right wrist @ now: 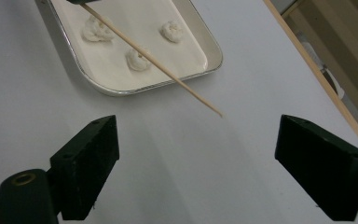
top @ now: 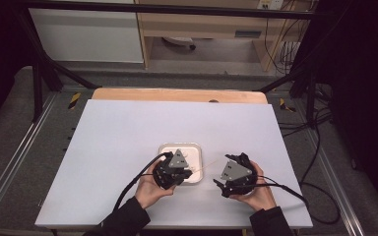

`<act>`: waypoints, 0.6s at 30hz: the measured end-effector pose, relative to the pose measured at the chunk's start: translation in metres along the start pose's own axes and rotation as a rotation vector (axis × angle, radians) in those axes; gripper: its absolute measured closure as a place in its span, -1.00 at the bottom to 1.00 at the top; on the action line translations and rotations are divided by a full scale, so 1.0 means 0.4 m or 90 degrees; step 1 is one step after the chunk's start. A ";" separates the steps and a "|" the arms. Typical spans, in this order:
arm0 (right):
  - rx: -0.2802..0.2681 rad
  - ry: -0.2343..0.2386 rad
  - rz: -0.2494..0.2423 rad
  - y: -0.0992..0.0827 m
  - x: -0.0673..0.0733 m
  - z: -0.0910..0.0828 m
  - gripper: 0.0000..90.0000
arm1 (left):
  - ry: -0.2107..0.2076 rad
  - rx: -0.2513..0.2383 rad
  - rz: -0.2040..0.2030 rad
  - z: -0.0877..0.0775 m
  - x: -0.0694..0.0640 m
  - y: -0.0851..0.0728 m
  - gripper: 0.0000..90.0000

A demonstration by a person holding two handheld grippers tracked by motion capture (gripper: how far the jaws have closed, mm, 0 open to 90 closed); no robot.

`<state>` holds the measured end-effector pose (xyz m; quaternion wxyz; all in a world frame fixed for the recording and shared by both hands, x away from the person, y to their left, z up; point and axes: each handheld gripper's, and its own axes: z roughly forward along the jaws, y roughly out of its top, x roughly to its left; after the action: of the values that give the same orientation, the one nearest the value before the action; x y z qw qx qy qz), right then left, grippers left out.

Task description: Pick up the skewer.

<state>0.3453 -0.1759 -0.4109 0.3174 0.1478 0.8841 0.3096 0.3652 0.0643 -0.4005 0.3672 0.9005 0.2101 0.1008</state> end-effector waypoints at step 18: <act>0.023 0.029 -0.204 0.016 0.021 0.025 -0.03 | -0.010 0.038 0.048 0.031 -0.028 0.053 0.97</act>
<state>0.3461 -0.1625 -0.4168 0.3399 0.0039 0.9087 0.2423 0.3660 0.0378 -0.3947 0.3377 0.9190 0.1763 0.1013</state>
